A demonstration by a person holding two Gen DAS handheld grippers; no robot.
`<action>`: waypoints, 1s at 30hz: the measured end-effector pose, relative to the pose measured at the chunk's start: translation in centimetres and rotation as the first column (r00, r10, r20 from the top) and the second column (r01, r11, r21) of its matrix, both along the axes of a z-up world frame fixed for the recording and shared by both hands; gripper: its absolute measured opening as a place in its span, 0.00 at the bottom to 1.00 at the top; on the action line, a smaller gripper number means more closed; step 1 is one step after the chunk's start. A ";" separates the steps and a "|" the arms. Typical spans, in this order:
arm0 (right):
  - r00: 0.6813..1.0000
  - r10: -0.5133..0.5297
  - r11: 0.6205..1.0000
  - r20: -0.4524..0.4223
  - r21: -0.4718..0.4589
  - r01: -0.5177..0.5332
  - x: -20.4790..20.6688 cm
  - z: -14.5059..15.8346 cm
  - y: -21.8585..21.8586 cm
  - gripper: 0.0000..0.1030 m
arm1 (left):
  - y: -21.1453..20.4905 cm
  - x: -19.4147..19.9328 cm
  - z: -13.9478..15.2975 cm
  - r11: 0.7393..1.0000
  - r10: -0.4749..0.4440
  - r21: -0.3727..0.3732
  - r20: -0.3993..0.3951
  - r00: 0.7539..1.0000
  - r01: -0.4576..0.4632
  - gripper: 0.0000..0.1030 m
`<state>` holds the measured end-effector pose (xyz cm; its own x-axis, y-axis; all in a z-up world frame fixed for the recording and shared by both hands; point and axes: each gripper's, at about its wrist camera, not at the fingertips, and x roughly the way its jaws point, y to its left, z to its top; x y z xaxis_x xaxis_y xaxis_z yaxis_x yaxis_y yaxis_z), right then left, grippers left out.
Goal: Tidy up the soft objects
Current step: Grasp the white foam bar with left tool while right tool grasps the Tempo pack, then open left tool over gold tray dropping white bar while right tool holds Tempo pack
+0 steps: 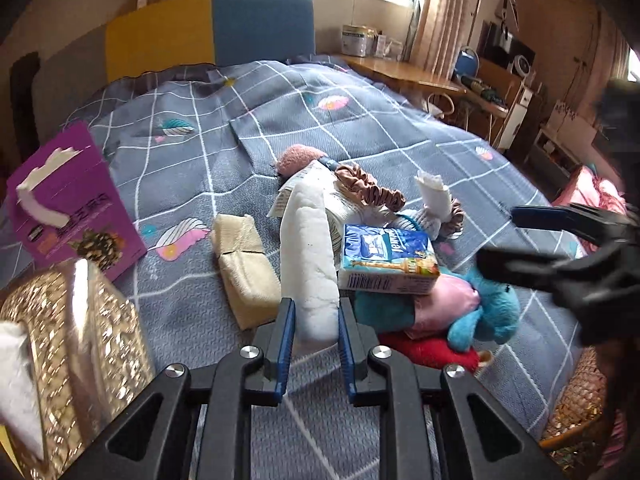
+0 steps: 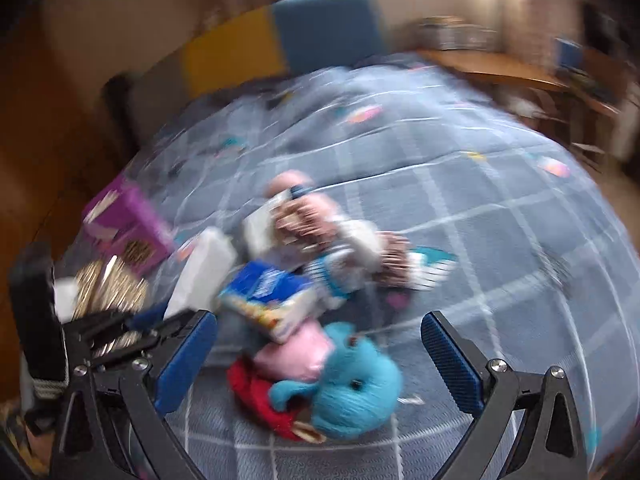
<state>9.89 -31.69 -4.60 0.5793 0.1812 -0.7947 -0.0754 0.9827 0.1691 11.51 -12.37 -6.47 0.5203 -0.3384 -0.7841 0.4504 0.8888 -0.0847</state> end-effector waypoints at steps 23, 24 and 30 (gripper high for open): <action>0.974 0.198 0.953 -0.115 -0.208 -0.218 6.2 -6.1 8.0 0.62 | 15.1 8.6 13.8 0.920 0.381 -0.169 0.173 0.908 -0.354 0.19; 0.976 0.186 0.959 -0.112 -0.193 -0.205 6.2 -6.2 7.8 0.62 | 17.0 8.6 13.6 0.903 0.419 -0.175 0.162 0.894 -0.392 0.19; 0.976 0.188 0.956 -0.111 -0.208 -0.208 6.0 -6.6 8.1 0.62 | 27.5 4.5 8.8 0.803 0.593 -0.147 0.100 0.799 -0.578 0.20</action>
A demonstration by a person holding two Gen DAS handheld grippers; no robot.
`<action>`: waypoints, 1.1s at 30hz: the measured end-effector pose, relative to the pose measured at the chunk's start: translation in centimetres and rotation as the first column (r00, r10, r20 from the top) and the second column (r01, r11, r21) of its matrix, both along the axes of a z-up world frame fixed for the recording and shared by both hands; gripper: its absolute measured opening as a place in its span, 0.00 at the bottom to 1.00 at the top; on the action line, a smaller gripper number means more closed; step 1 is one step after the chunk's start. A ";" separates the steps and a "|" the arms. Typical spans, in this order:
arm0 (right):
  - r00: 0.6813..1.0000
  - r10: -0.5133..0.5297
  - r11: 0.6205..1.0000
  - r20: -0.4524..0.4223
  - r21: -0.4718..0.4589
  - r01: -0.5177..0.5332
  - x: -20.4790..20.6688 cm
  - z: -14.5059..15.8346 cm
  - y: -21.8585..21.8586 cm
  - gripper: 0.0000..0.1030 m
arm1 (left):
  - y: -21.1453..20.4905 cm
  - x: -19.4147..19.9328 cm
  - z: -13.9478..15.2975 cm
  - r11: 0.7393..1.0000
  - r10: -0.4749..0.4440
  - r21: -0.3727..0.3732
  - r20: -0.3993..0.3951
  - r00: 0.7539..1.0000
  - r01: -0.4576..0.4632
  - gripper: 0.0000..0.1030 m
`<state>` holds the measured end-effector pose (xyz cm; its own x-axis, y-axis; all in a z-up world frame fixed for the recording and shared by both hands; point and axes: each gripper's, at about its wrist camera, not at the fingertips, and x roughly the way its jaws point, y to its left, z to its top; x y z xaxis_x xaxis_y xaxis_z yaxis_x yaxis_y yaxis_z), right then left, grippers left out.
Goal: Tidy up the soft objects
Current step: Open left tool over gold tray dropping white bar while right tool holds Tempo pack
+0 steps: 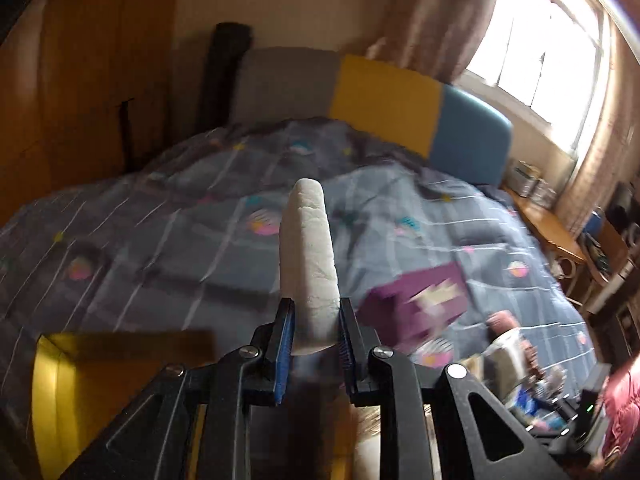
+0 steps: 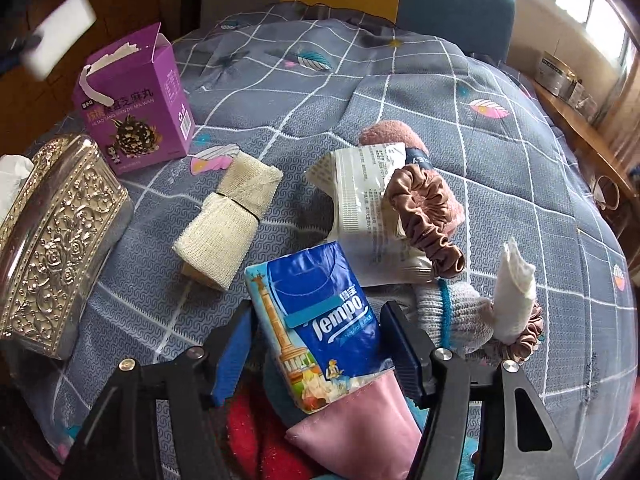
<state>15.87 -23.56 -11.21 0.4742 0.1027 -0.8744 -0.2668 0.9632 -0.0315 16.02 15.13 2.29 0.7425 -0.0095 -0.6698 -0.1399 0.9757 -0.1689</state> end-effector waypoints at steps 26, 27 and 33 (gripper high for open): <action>0.987 -0.156 0.986 0.021 -0.048 0.157 -1.5 0.8 1.1 0.61 | 4.9 -10.2 -10.5 0.989 0.055 -0.122 -0.188 0.981 -0.079 0.38; 0.988 -0.156 0.987 0.023 -0.030 0.156 -1.6 1.2 1.2 0.61 | 4.8 -10.5 -10.5 0.990 0.052 -0.119 -0.186 0.981 -0.075 0.38; 0.981 -0.192 0.978 0.008 0.085 0.190 -1.5 3.2 1.1 0.61 | 4.4 -11.7 -10.1 0.995 0.036 -0.088 -0.176 0.984 -0.052 0.38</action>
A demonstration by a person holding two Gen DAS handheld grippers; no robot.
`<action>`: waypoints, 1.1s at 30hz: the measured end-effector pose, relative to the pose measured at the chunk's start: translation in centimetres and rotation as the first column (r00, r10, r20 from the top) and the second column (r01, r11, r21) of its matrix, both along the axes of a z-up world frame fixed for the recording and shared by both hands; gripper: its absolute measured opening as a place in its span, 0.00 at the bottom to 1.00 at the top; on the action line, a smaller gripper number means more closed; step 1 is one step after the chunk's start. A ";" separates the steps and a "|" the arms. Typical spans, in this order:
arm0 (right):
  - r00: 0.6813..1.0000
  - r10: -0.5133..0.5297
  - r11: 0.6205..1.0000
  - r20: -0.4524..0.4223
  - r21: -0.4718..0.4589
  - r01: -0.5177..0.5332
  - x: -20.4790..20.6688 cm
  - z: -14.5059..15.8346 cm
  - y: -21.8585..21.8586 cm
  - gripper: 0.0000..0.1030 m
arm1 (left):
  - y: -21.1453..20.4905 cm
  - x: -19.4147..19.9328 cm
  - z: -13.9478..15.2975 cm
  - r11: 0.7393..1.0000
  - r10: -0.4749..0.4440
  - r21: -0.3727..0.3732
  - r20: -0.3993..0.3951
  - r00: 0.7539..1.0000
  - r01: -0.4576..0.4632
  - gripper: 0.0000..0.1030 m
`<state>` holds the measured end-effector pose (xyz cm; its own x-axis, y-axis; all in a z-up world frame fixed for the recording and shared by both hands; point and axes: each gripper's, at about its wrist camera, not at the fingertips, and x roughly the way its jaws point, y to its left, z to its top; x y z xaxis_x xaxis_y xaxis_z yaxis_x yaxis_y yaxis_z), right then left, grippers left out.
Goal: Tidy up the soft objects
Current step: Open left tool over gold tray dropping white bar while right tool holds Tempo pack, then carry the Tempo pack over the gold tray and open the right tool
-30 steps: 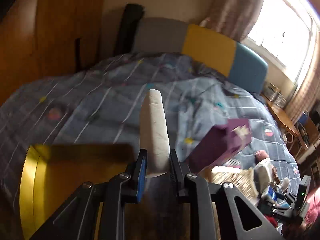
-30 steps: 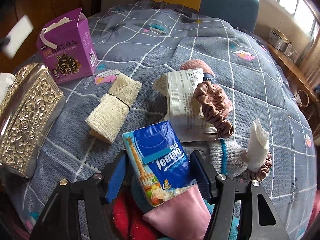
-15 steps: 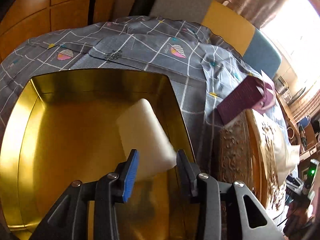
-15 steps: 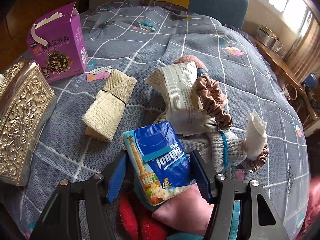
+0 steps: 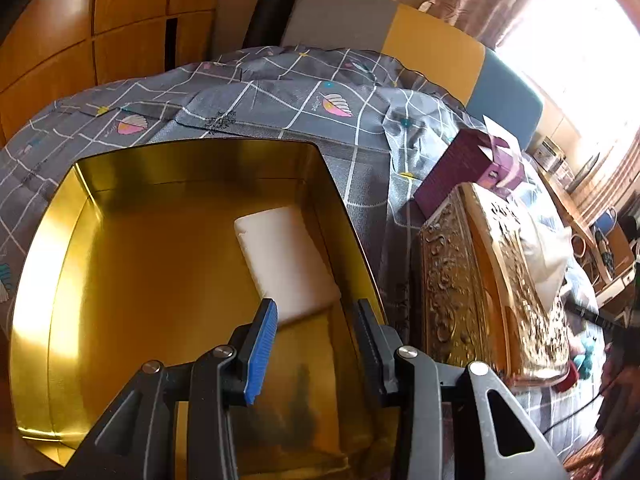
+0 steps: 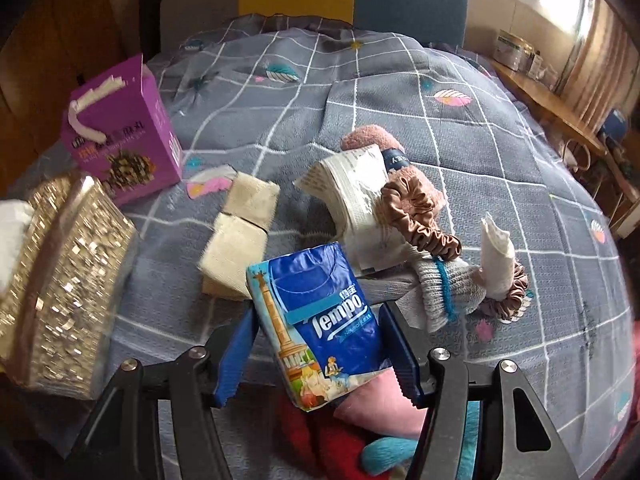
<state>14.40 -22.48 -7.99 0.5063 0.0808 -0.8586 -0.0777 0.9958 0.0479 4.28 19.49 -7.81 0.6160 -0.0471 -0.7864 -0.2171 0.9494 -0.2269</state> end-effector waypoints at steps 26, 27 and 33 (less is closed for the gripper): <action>0.883 0.424 0.872 0.200 0.174 -0.458 2.7 11.4 21.0 0.61 | 1.6 -3.8 3.2 0.994 0.033 0.103 0.104 0.994 -0.044 0.38; 0.862 0.466 0.852 0.198 0.160 -0.498 1.8 11.3 22.1 0.61 | 1.8 -3.9 3.3 0.994 0.040 0.101 0.106 0.994 -0.051 0.38; 0.774 0.620 0.766 0.130 0.114 -0.632 -3.2 8.6 27.4 0.61 | 3.3 -4.4 3.3 0.991 0.095 0.080 0.111 0.989 -0.104 0.38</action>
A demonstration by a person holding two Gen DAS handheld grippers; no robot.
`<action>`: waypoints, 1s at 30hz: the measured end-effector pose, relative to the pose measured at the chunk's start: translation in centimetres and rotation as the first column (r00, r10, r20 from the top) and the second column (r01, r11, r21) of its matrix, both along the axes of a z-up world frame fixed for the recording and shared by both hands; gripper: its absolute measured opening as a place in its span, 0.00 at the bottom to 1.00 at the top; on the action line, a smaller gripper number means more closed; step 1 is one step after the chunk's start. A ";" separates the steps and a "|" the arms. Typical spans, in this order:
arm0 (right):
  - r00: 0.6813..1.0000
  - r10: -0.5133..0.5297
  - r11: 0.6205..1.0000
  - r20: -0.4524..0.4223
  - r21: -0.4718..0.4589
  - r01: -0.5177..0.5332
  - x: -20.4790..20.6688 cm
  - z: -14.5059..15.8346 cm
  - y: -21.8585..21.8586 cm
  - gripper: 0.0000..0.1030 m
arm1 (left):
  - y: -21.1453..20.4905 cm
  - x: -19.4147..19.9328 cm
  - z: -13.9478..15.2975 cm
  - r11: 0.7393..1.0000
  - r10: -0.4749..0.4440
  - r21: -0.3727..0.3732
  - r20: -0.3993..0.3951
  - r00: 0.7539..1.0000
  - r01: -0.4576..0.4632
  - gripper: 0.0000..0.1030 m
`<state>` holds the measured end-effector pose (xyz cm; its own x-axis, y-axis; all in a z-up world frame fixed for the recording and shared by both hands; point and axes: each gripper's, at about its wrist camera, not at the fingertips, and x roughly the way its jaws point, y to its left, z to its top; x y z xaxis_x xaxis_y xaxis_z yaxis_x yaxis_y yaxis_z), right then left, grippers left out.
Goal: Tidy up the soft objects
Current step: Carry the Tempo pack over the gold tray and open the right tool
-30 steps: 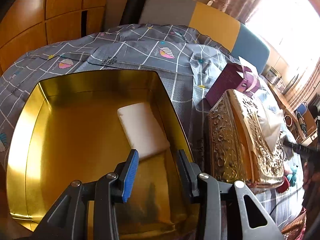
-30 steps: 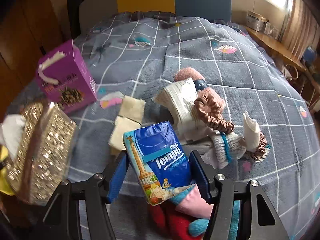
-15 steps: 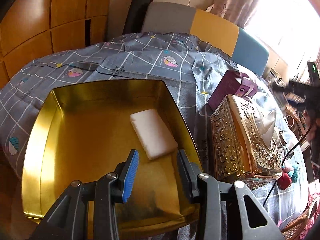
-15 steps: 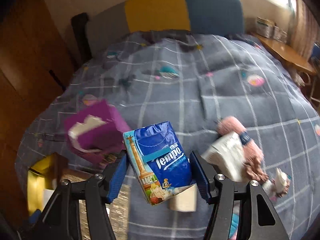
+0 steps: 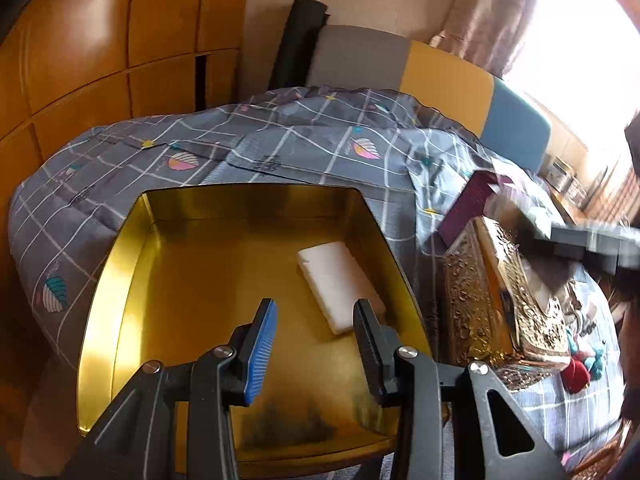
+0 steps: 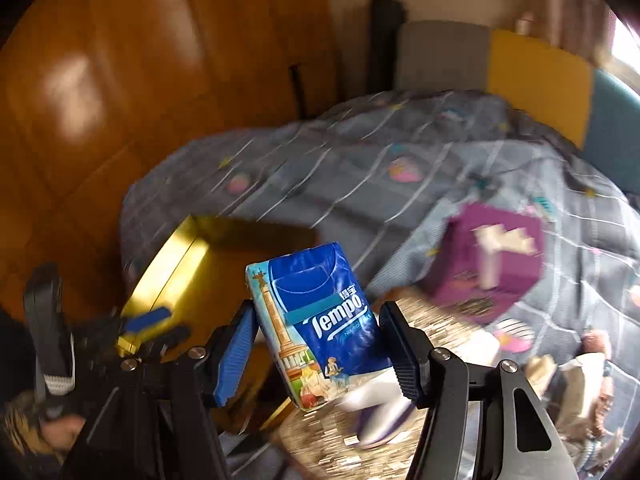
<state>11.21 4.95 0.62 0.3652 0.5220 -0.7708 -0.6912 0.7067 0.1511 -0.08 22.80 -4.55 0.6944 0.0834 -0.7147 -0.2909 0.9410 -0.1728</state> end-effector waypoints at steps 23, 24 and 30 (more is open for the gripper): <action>0.991 0.086 0.987 0.101 -0.148 -0.071 -6.6 -4.3 4.5 0.58 | 3.2 -1.2 -1.4 0.995 0.089 -0.047 -0.003 0.996 -0.089 0.38; 0.991 0.067 0.989 0.115 -0.139 -0.050 -6.8 -4.1 4.1 0.58 | 3.0 -1.3 -1.2 0.996 0.081 -0.042 0.001 0.997 -0.081 0.38; 0.980 -0.072 0.994 0.188 -0.067 0.086 -7.5 -2.7 0.9 0.62 | 1.0 -1.4 0.2 1.000 0.027 0.008 0.033 0.999 -0.028 0.38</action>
